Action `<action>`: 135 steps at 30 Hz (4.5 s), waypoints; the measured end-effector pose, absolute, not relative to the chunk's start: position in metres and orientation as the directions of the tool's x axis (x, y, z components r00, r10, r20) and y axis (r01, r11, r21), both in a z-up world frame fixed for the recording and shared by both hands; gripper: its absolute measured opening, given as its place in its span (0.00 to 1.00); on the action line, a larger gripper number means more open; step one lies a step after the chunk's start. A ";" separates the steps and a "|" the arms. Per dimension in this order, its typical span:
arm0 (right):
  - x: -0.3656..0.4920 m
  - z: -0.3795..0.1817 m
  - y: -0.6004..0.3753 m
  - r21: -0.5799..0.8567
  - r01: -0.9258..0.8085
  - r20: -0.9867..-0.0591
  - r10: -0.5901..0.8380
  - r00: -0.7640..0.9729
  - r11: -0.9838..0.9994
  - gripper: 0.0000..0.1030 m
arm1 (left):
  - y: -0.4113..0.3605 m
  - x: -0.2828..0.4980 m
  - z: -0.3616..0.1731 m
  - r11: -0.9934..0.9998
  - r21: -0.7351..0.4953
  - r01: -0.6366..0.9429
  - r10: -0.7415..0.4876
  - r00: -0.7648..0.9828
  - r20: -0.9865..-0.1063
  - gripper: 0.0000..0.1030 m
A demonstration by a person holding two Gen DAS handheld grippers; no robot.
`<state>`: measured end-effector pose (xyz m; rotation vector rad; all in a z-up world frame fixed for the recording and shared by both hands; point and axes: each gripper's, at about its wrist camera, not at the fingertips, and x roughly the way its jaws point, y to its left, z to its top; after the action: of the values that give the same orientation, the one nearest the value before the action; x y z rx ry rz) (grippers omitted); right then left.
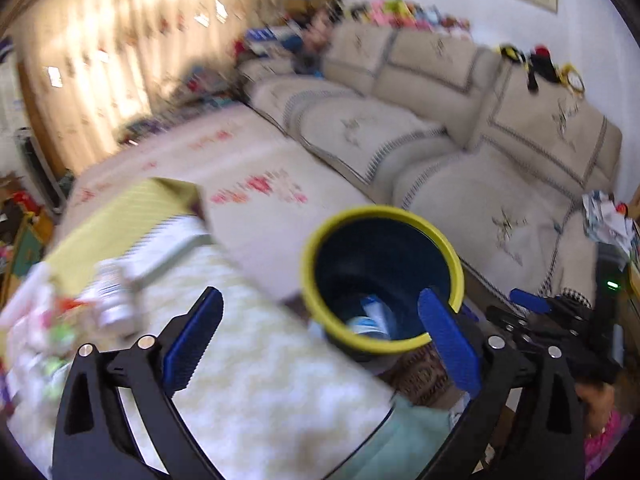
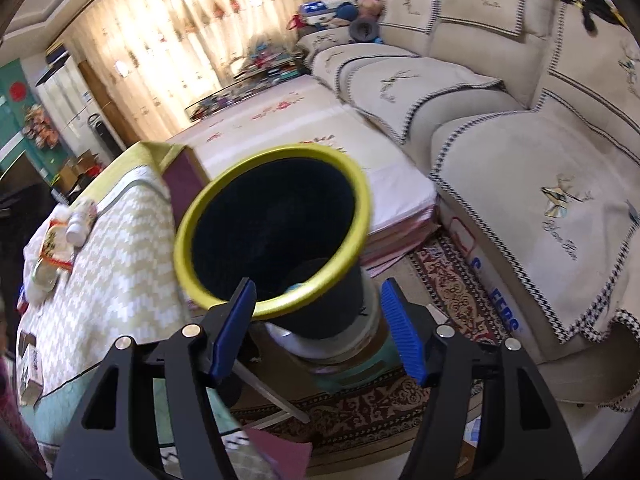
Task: Collect trash
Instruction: 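Carry the yogurt cup over the yellow bin and open the left gripper, then grasp the white pill bottle with the right gripper, then carry the pill bottle over the yellow bin and open the right gripper, then grasp the brown square tin with the left gripper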
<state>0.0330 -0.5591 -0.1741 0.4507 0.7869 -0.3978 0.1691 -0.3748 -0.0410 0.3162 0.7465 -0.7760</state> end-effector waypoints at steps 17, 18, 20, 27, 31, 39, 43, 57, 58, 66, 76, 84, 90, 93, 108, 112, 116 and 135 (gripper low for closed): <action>0.123 -0.154 -0.376 0.211 0.092 -0.742 0.098 0.664 0.973 0.61 | -0.018 0.090 0.026 0.985 0.029 0.170 -0.132 0.850 -0.510 0.95; 0.127 -0.152 -0.364 0.213 0.063 -0.739 0.119 0.664 0.975 0.61 | -0.008 0.087 0.026 0.988 0.029 0.149 -0.114 0.854 -0.507 0.95; 0.142 -0.147 -0.333 0.208 -0.008 -0.735 0.162 0.658 0.978 0.61 | 0.019 0.078 0.025 0.995 0.018 0.097 -0.076 0.863 -0.500 0.95; 0.213 -0.126 -0.308 0.181 -0.012 -0.718 0.140 0.682 0.983 0.57 | 0.068 0.060 0.008 1.000 -0.026 0.013 -0.025 0.864 -0.504 0.95; 0.268 -0.119 -0.313 0.196 0.021 -0.728 0.131 0.673 0.980 0.46 | 0.081 0.062 -0.006 0.999 -0.049 -0.003 -0.023 0.851 -0.525 0.95; 0.353 -0.139 -0.312 0.214 0.096 -0.791 0.115 0.602 0.972 0.45 | 0.076 0.075 -0.019 0.998 -0.058 0.023 -0.052 0.832 -0.552 0.95; 0.375 -0.149 -0.316 0.226 0.119 -0.813 0.120 0.570 0.967 0.45 | 0.073 0.081 -0.024 0.997 -0.067 0.038 -0.069 0.826 -0.560 0.95; 0.415 -0.175 -0.306 0.241 0.155 -0.860 0.136 0.491 0.958 0.44 | 0.062 0.096 -0.038 0.995 -0.080 0.057 -0.093 0.806 -0.584 0.95; 0.415 -0.175 -0.307 0.248 0.158 -0.857 0.141 0.495 0.956 0.44 | 0.061 0.096 -0.038 0.995 -0.080 0.058 -0.094 0.806 -0.585 0.95; 0.362 -0.143 -0.322 0.316 0.122 -0.789 0.189 0.585 0.941 0.43 | 0.053 0.096 -0.041 0.995 -0.079 0.068 -0.102 0.804 -0.586 0.95; 0.245 -0.114 -0.388 0.323 0.175 -0.714 0.118 0.691 0.930 0.43 | 0.033 0.095 -0.048 0.991 -0.084 0.108 -0.137 0.791 -0.596 0.95; 0.193 -0.143 -0.489 0.260 0.392 -0.738 -0.081 0.670 0.883 0.43 | 0.012 0.095 -0.048 0.986 -0.083 0.141 -0.163 0.783 -0.601 0.95; 0.187 -0.181 -0.534 0.213 0.491 -0.787 -0.149 0.599 0.845 0.44 | -0.003 0.100 -0.049 0.985 -0.072 0.158 -0.168 0.773 -0.612 0.95; 0.188 -0.196 -0.546 0.197 0.510 -0.804 -0.160 0.573 0.837 0.44 | -0.013 0.104 -0.049 0.984 -0.063 0.169 -0.172 0.768 -0.616 0.95; 0.177 -0.201 -0.536 0.179 0.501 -0.808 -0.164 0.565 0.846 0.52 | -0.016 0.115 -0.058 0.985 -0.051 0.167 -0.160 0.751 -0.641 0.95; 0.171 -0.192 -0.521 0.185 0.476 -0.795 -0.153 0.586 0.860 0.54 | -0.010 0.124 -0.066 0.990 -0.033 0.137 -0.125 0.742 -0.659 0.95; 0.169 -0.186 -0.509 0.192 0.448 -0.788 -0.135 0.600 0.873 0.55 | -0.002 0.133 -0.079 0.992 -0.022 0.125 -0.107 0.721 -0.685 0.95; 0.173 -0.192 -0.494 0.201 0.406 -0.802 -0.088 0.590 0.891 0.55 | -0.018 0.219 -0.144 0.961 0.054 0.270 -0.094 0.508 -0.856 0.87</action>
<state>0.1729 -0.4941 -0.1916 0.3863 0.8980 -0.2961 0.2190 -0.0181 -0.1444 0.1899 1.0163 -0.2209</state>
